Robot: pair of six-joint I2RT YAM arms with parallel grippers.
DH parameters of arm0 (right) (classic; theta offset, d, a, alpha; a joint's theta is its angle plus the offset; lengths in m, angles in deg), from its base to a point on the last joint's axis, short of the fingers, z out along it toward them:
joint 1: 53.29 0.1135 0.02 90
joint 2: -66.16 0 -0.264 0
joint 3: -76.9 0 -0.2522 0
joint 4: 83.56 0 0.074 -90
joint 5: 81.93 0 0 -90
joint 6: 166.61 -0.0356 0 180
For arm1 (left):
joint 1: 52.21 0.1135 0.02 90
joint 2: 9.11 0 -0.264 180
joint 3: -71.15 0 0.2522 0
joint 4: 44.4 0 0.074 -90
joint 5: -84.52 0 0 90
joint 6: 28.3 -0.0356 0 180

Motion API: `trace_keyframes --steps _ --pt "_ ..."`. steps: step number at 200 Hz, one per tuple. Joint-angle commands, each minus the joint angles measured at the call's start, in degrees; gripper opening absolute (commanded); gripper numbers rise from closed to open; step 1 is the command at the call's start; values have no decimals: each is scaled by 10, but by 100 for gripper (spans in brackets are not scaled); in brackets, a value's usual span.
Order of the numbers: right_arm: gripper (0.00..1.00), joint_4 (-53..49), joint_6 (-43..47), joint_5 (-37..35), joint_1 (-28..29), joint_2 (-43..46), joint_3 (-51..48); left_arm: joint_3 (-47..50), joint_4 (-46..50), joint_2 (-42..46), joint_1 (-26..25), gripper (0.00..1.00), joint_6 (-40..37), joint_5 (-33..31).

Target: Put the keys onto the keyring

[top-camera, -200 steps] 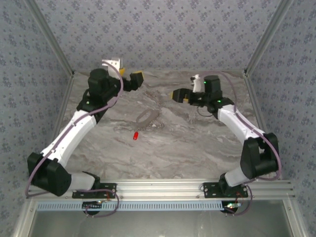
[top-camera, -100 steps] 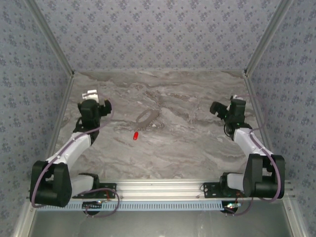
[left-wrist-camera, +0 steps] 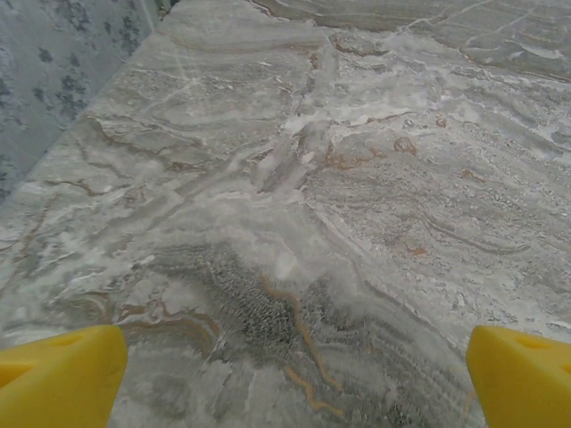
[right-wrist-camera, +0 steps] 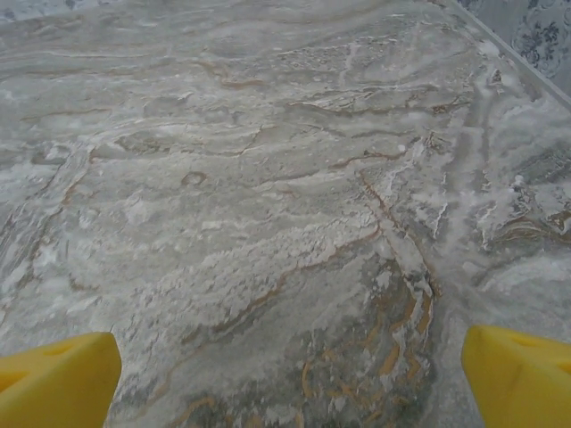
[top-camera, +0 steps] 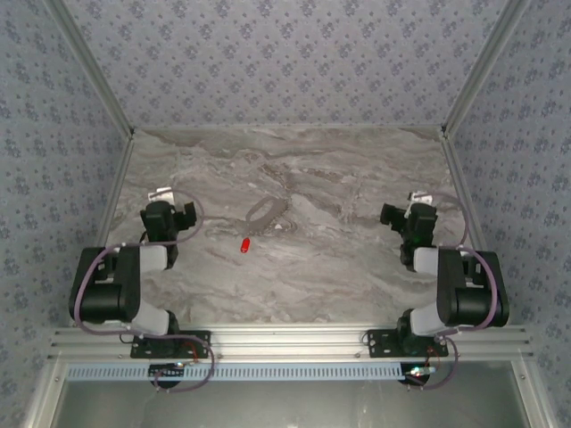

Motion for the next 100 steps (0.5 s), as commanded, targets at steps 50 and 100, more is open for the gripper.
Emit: trace_keyframes --steps 50,100 --pt "100 107 39 12 14 -54 10 -6 -49 -19 5 98 -13 62" --pt "100 117 68 -74 50 -52 4 -5 -52 -19 5 98 -14 62"
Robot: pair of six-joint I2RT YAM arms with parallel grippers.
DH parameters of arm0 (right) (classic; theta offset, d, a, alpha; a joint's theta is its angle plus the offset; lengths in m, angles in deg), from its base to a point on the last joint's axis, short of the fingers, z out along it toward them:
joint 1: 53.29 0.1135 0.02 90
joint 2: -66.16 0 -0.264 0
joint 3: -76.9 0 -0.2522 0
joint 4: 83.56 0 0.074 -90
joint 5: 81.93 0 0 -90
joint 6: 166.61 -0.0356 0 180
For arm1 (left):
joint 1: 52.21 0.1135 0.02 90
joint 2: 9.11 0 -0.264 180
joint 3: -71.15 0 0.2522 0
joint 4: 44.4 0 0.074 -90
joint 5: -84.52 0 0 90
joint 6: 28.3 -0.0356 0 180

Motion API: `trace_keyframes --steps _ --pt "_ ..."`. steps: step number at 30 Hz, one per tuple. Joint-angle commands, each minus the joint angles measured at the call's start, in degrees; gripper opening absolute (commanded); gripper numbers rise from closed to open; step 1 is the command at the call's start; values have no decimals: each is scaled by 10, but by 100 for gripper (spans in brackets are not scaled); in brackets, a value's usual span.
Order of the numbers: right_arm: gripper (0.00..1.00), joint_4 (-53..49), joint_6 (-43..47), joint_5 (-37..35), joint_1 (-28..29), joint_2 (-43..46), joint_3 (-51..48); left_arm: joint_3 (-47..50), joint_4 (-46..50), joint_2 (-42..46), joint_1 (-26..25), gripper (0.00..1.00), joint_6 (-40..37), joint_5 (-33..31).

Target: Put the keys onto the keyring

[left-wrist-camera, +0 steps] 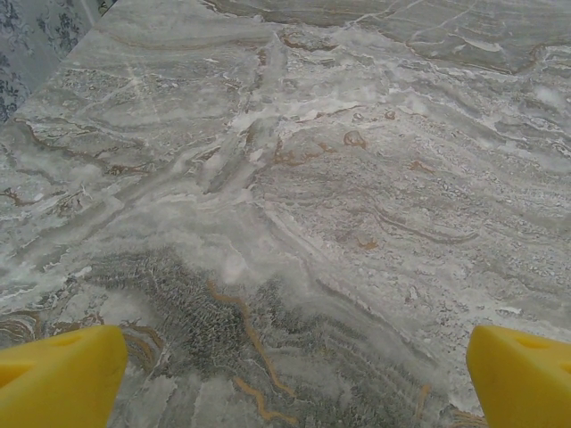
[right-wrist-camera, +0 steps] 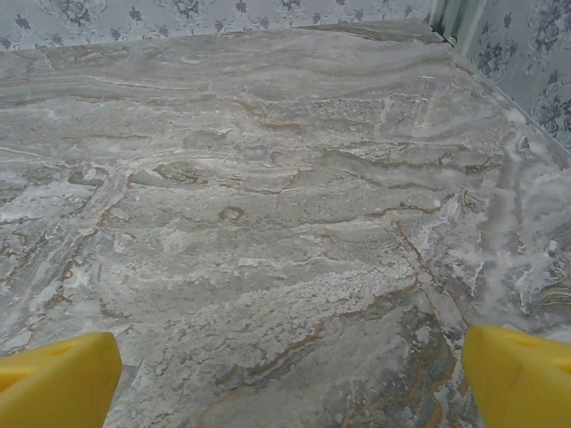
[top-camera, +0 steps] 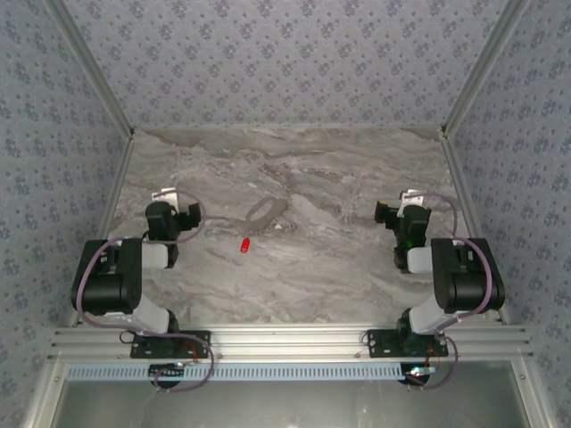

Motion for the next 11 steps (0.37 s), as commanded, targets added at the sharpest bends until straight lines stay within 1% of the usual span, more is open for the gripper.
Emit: trace_keyframes --steps 1,3,4,5,6,7,8,11 --pt "100 22 25 -41 11 -2 1 -5 -26 2 3 98 -8 11" --pt "100 31 28 -27 17 -3 -4 -5 -26 1 3 98 -8 11" --pt "100 7 37 7 14 -5 9 -5 -26 1 3 98 -8 11" --pt "100 -28 27 47 -4 -1 21 -5 -26 2 3 98 -7 11" --pt "100 -36 24 77 -18 0 24 -5 -26 2 2 98 -8 11" --pt "100 -22 23 69 -19 -2 22 -5 -26 2 3 98 -8 11" --pt "100 -23 10 70 -17 -3 21 -5 -26 2 2 98 -8 10" --pt "100 -16 10 71 -16 1 16 -4 -27 2 3 98 -7 11"
